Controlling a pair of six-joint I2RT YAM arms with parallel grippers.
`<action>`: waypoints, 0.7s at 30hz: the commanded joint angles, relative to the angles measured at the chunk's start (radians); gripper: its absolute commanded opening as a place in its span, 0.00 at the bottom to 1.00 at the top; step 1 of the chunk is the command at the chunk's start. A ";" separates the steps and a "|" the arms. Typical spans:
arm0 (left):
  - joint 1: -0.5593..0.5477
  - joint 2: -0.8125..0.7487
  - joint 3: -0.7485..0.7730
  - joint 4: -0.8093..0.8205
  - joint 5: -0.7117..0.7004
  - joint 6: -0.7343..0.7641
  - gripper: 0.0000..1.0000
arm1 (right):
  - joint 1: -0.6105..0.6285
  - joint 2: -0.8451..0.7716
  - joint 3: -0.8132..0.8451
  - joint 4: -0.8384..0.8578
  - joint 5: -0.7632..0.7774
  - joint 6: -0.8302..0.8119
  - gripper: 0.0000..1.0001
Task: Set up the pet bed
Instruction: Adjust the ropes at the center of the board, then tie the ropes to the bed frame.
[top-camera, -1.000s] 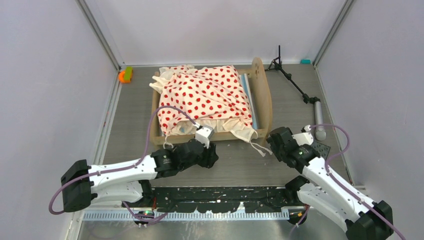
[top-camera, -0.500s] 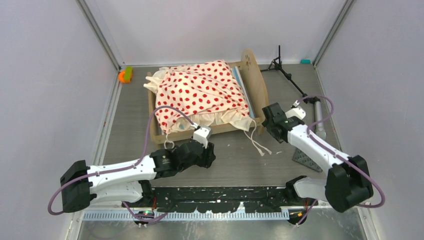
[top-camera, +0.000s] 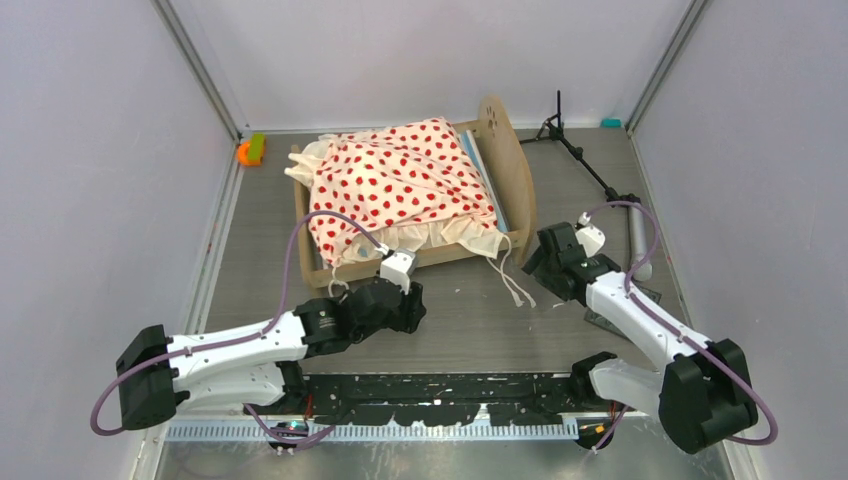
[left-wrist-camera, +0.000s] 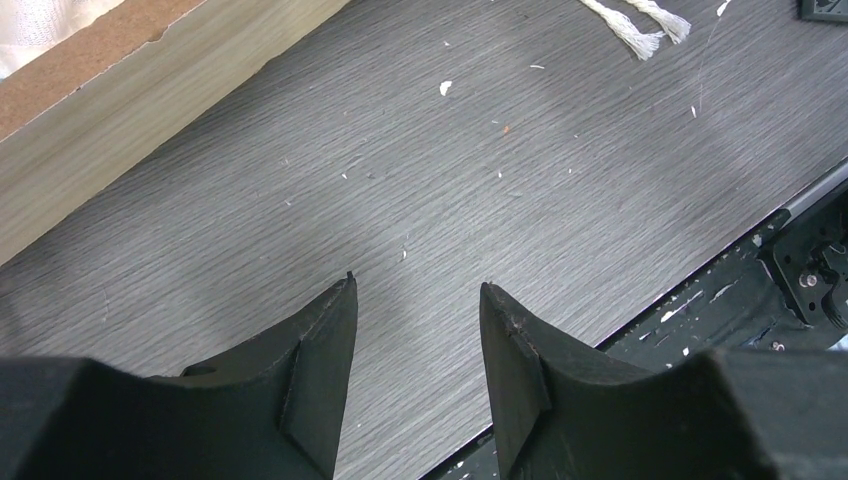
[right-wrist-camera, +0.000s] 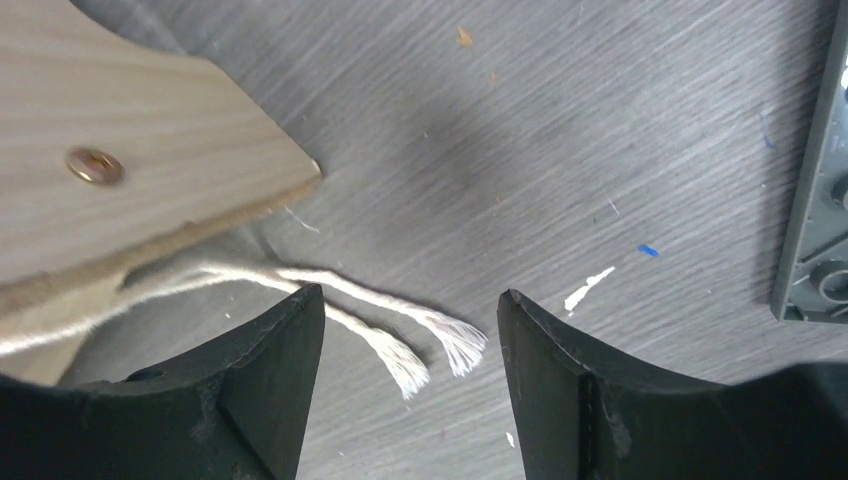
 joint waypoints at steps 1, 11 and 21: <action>0.006 -0.006 -0.008 0.021 -0.012 -0.004 0.50 | 0.000 -0.044 -0.026 -0.026 -0.066 -0.051 0.67; 0.005 -0.014 -0.016 0.027 -0.001 -0.017 0.50 | 0.004 -0.026 -0.070 -0.034 -0.167 -0.070 0.61; 0.007 -0.021 -0.035 0.034 0.000 -0.034 0.50 | 0.010 0.036 -0.114 -0.002 -0.183 -0.074 0.52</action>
